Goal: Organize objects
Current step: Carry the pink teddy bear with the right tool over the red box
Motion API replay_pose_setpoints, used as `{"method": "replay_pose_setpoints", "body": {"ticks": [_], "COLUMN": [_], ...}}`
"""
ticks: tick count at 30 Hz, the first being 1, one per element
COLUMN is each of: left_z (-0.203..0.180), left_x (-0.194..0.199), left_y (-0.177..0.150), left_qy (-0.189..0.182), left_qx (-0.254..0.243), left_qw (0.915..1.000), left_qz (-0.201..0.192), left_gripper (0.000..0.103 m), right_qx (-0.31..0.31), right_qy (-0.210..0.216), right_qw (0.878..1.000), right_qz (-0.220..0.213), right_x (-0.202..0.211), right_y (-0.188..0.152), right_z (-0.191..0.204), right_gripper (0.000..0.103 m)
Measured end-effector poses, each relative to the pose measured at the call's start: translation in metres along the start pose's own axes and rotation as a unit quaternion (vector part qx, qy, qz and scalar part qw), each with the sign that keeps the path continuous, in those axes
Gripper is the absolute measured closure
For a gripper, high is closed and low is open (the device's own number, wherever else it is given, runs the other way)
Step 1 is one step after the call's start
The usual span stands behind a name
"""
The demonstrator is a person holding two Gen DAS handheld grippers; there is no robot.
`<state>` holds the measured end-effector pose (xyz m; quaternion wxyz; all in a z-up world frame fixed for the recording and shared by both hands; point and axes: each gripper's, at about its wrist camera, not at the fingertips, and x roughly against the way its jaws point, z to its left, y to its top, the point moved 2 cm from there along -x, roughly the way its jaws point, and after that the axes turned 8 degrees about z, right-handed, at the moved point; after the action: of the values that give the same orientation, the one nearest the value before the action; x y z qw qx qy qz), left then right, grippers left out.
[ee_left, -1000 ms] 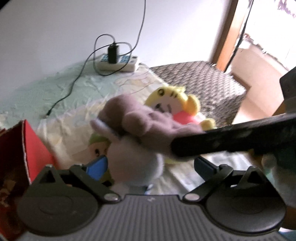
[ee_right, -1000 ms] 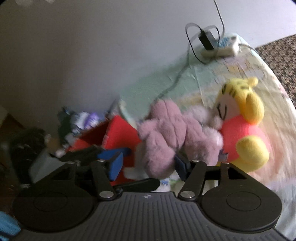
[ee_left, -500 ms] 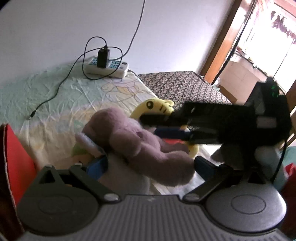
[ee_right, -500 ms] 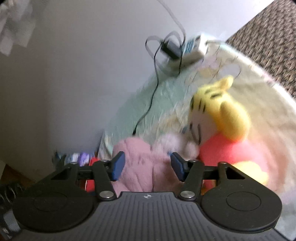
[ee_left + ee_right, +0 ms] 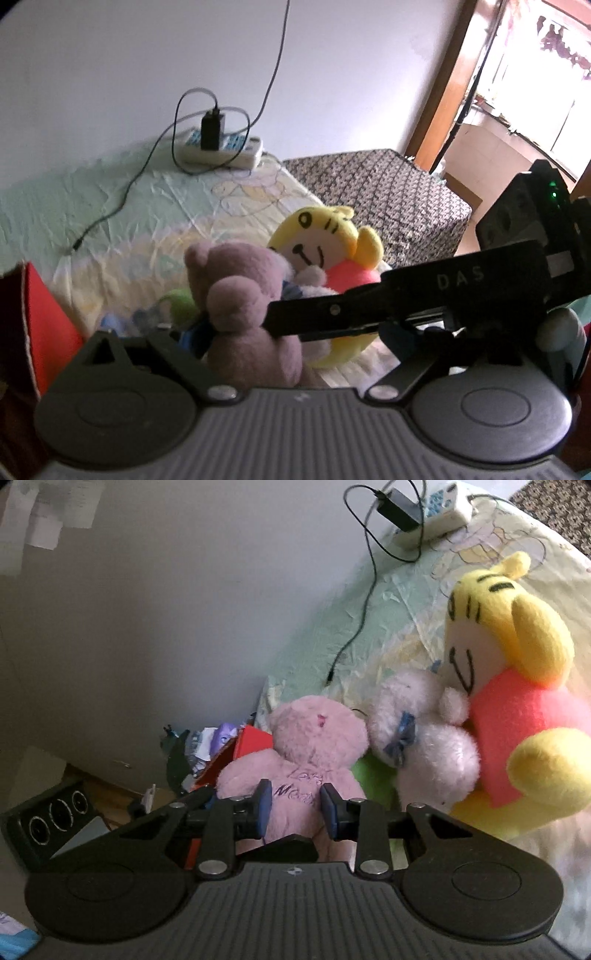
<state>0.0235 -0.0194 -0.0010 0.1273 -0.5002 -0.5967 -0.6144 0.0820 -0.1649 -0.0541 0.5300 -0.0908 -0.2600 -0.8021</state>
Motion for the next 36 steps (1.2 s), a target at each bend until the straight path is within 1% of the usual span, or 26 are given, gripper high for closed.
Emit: {"method": "replay_pose_setpoints", "body": {"ticks": [7,10,14,19,22,27,32,36], "left_z": [-0.016,-0.021,-0.025,-0.02,-0.012,0.011,0.042,0.07], "left_x": [0.025,0.037,0.055,0.079,0.096,0.121,0.149,0.164], "left_y": [-0.006,-0.011,-0.018,-0.029,-0.036,-0.046,-0.058,-0.066], "left_qy": [0.007,0.014,0.027,0.052,0.066,0.081,0.1,0.119], "left_qx": [-0.016,-0.02,-0.018,-0.01,-0.001,0.005,0.016,0.025], "left_qw": [0.9991,0.9982,0.9965,0.993,0.9903,0.986,0.9813,0.9787], "left_qz": [-0.039,-0.056,-0.077,-0.106,-0.122,-0.145,-0.163,-0.165], "left_gripper": [0.012,0.012,0.012,0.012,0.012,0.012,0.012,0.012], "right_qx": [0.04,0.05,0.067,0.094,0.111,0.132,0.147,0.153], "right_qy": [-0.004,0.002,0.012,0.026,0.034,0.041,0.051,0.058], "right_qw": [0.999,0.998,0.997,0.995,0.993,0.99,0.988,0.986], "right_qz": [-0.02,-0.028,-0.029,-0.021,-0.014,-0.009,0.002,0.013], "right_x": [0.013,0.014,0.008,-0.001,-0.01,-0.036,-0.075,-0.11], "right_y": [-0.007,-0.01,-0.009,-0.014,-0.019,-0.023,-0.025,-0.03], "right_z": [0.021,0.027,0.039,0.059,0.076,0.104,0.135,0.154], "right_gripper": [0.069,0.069,0.069,0.069,0.068,0.068,0.067,0.067]}}
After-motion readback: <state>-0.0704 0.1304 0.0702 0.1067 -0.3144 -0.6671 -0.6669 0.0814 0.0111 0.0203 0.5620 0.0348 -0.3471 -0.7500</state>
